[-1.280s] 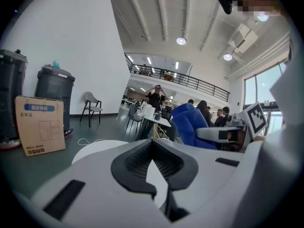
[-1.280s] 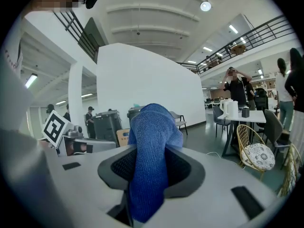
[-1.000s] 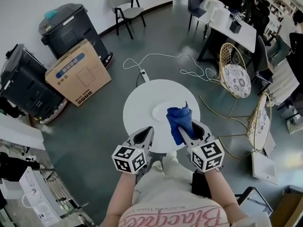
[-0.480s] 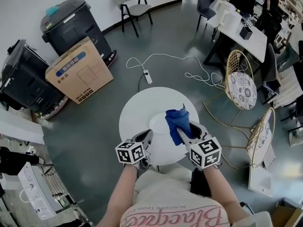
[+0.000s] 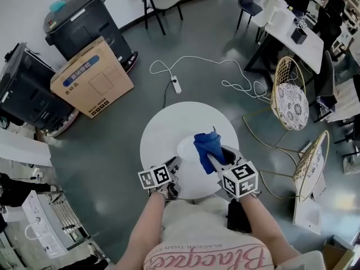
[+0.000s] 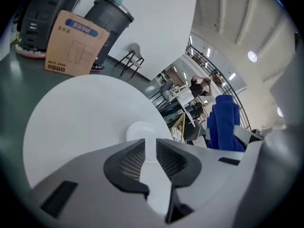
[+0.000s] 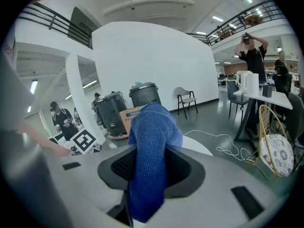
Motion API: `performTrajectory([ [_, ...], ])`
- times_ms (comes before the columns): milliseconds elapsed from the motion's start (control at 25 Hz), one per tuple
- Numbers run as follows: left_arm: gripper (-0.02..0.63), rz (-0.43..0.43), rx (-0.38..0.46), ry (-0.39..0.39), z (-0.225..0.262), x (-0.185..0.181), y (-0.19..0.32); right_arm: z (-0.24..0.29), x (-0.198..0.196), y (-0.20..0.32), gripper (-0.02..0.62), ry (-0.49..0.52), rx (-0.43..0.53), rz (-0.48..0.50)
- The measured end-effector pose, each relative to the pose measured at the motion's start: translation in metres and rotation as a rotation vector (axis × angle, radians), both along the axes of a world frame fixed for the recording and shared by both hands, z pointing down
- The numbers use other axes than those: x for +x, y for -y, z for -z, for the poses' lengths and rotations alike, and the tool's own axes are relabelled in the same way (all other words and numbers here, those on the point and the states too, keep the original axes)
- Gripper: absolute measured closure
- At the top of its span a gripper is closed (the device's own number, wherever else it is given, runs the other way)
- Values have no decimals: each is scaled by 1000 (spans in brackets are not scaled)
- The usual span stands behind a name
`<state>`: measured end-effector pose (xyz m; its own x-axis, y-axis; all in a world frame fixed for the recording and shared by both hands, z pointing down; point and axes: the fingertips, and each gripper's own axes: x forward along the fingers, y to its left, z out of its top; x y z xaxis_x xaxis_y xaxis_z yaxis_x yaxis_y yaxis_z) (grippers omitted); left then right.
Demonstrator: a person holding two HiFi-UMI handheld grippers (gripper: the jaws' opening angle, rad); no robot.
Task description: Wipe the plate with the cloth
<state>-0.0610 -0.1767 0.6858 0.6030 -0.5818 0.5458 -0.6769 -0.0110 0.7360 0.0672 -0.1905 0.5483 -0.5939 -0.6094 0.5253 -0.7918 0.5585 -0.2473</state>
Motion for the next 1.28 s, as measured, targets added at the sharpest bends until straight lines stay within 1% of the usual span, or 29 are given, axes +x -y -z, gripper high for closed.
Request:
performTrajectory([
  [80,522,19,-49,-29,-14,0,-2,-11,-5,1,448,-10,-27,16],
  [160,515,45,-91,-51,-29,0,-4,-23,-8,1,448,-24,-46,35],
  [280,515,73,-122,-93,-43,1,-3,-33,-11,1,448,-34,-66,48],
  [400,515,113,-149,-138,-55,0,2,-40,-11,2,448,-32,-81,40],
  [480,510,126,-169,-155,-64,0,4,-43,-10,0,448,-30,-93,31],
  [720,505,107,-171,-238,-63,10,19,-51,-7,-4,448,-35,-123,-2],
  [800,505,95,-196,-243,-66,17,20,-54,-4,-5,448,-35,-128,-12],
  [880,508,77,-233,-228,-70,22,21,-54,-2,-5,448,-34,-130,-22],
  [920,515,65,-252,-218,-73,24,21,-54,-1,-5,448,-35,-130,-27],
  [960,554,56,-268,-212,-75,27,21,-54,0,-4,448,-37,-130,-31],
  [1000,568,52,-278,-216,-76,29,22,-53,2,-4,448,-39,-129,-35],
  [1120,579,67,-273,-256,-75,33,26,-52,6,-2,448,-44,-124,-42],
  [1280,588,68,-233,-298,-65,32,29,-48,10,3,448,-50,-108,-51],
])
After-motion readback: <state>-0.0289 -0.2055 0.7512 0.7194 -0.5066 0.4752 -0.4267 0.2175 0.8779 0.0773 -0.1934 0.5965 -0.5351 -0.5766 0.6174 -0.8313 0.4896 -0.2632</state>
